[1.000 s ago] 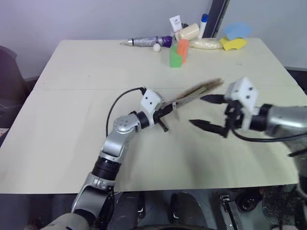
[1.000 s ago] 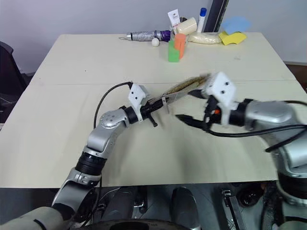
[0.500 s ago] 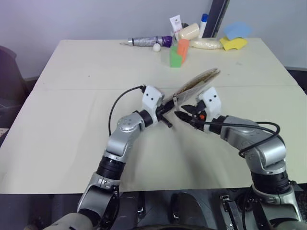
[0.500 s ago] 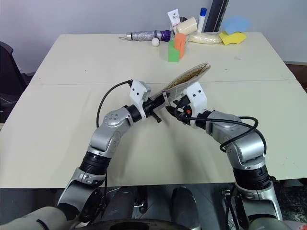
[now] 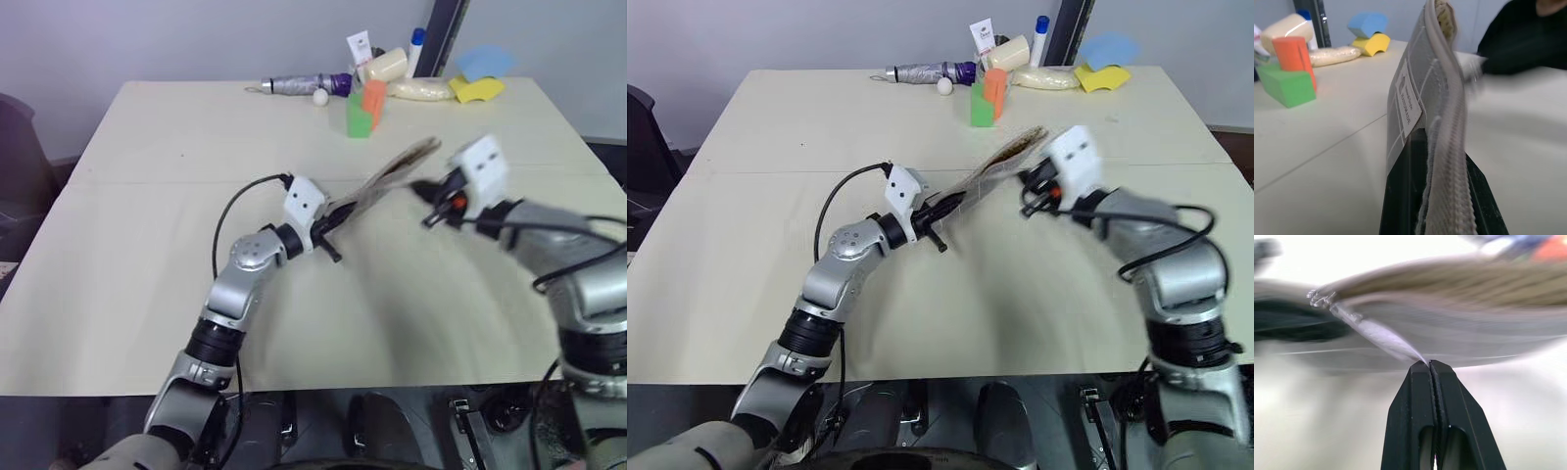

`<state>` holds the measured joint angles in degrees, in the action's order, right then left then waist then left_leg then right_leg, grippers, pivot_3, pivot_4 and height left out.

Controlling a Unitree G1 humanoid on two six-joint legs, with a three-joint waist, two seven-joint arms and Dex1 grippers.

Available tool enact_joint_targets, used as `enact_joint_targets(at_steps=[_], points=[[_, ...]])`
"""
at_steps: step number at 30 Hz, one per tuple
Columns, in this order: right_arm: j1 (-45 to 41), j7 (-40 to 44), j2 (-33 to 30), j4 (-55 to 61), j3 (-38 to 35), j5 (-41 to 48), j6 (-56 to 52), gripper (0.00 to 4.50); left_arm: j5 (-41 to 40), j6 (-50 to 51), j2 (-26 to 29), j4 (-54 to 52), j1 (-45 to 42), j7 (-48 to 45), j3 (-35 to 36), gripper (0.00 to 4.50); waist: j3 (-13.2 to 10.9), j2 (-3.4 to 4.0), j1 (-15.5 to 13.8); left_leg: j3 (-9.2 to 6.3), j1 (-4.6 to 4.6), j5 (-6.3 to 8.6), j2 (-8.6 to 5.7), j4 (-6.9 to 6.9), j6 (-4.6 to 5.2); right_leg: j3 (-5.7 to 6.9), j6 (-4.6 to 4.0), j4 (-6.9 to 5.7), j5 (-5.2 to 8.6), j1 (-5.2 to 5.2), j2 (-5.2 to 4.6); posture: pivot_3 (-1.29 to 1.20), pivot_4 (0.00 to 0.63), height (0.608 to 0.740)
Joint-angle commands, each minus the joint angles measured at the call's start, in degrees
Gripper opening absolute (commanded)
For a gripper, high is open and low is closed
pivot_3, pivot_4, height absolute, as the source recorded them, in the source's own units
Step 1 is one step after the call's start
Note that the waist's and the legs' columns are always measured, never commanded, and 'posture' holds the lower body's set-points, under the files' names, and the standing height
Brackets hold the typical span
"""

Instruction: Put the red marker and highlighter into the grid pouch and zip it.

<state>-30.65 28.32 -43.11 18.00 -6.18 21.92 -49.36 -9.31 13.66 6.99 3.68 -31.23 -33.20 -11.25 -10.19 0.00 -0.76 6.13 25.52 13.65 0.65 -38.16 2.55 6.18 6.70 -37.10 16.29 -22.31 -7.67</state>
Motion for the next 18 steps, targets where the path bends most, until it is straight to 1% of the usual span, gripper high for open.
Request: enact_joint_targets(at_steps=[1, 6, 8, 9, 11, 12, 13, 14, 16, 17, 18], points=[[-2.6, -1.7, -4.1, -5.0, -4.8, -3.9, 2.5, 0.04, 1.2, -2.8, 2.1, -0.4, 0.6, -1.3, 0.0, 0.00, 0.0, 0.00, 0.1, 0.00, 0.00, 0.00, 0.00, 0.02, -0.01, 0.00, 0.00, 0.00, 0.00, -0.01, 0.00, 0.00, 0.150, 0.740], [-3.3, -1.5, -7.2, -9.6, -5.5, -6.7, 5.5, 0.04, 2.3, -4.6, 4.0, 0.1, 1.4, -2.2, -0.8, 0.00, 0.0, 0.01, 0.1, 0.05, -0.01, -0.04, 0.03, 0.04, -0.07, -0.01, 0.00, 0.01, 0.00, -0.02, 0.01, 0.00, 0.150, 0.740], [-2.4, 0.7, -7.6, -9.1, -5.4, -5.2, 4.1, 0.04, 1.5, -4.0, 4.4, -0.3, 2.0, -2.8, -0.6, 0.00, 0.0, 0.02, 0.1, 0.06, -0.02, -0.04, 0.03, 0.04, -0.07, -0.01, 0.00, 0.01, 0.00, -0.02, 0.01, 0.00, 0.150, 0.740], [-1.6, 2.3, -7.3, -7.9, -6.0, -3.5, 3.6, 0.28, 0.4, -3.5, 4.5, -0.8, 2.4, -3.5, -0.2, 0.00, 0.0, 0.02, 0.1, 0.06, -0.02, -0.04, 0.03, 0.04, -0.07, -0.01, 0.00, 0.01, 0.00, -0.01, 0.00, 0.00, 0.150, 0.740], [-0.1, 5.5, -7.5, -5.6, -5.9, -1.2, 2.2, 0.84, -1.4, -2.2, 4.7, -1.8, 3.1, -4.4, 0.7, 0.70, 0.0, 0.02, 0.1, 0.06, -0.03, -0.04, 0.04, 0.04, -0.07, -0.01, 0.00, 0.01, 0.00, 0.00, 0.00, 0.00, 0.150, 0.740], [0.6, 6.7, -7.9, -4.7, -5.7, -0.5, 1.7, 1.33, -2.2, -1.6, 5.0, -2.5, 3.4, -4.8, 1.0, 1.02, 0.0, 0.02, 0.1, 0.06, -0.02, -0.04, 0.04, 0.04, -0.07, -0.01, 0.00, 0.01, 0.00, 0.00, 0.00, 0.00, 0.150, 0.740], [1.6, 8.0, -8.5, -3.7, -5.3, -0.1, 1.5, 1.89, -2.8, -0.9, 5.5, -3.3, 3.9, -5.2, 1.2, 1.54, 0.0, 0.02, 0.1, 0.05, -0.02, -0.04, 0.05, 0.04, -0.06, -0.01, 0.00, 0.01, 0.00, -0.02, 0.00, 0.00, 0.150, 0.740], [3.0, 9.4, -9.3, -2.8, -5.1, 0.3, 1.3, 2.34, -3.2, -0.1, 6.1, -4.3, 4.4, -5.4, 1.5, 1.98, 0.0, 0.02, 0.1, 0.05, -0.01, -0.03, 0.05, 0.04, -0.05, -0.01, 0.00, 0.01, 0.00, -0.02, -0.01, 0.00, 0.150, 0.740], [5.8, 12.0, -11.1, -0.8, -4.8, 0.8, 1.4, 3.41, -3.8, 1.8, 7.3, -6.3, 5.5, -5.6, 2.1, 3.03, 0.0, 0.02, -0.1, 0.04, 0.01, 0.00, 0.04, 0.03, 0.00, -0.01, 0.00, 0.02, 0.00, -0.01, -0.02, 0.00, 0.150, 0.740], [7.9, 13.7, -12.1, 0.4, -4.9, 1.0, 1.8, 3.97, -4.6, 3.4, 8.6, -8.0, 6.8, -6.1, 2.7, 3.59, 0.0, 0.02, -0.1, 0.03, 0.01, 0.05, 0.04, 0.03, 0.08, -0.01, 0.00, 0.04, 0.00, 0.00, -0.04, 0.00, 0.150, 0.740], [9.5, 14.7, -12.9, 1.2, -5.1, 0.9, 2.3, 4.43, -5.3, 4.6, 10.0, -9.8, 8.2, -6.5, 3.6, 4.01, 0.0, 0.01, -0.1, 0.02, 0.01, 0.06, 0.03, 0.03, 0.10, -0.01, 0.00, 0.05, 0.00, 0.01, -0.04, 0.00, 0.150, 0.740]])
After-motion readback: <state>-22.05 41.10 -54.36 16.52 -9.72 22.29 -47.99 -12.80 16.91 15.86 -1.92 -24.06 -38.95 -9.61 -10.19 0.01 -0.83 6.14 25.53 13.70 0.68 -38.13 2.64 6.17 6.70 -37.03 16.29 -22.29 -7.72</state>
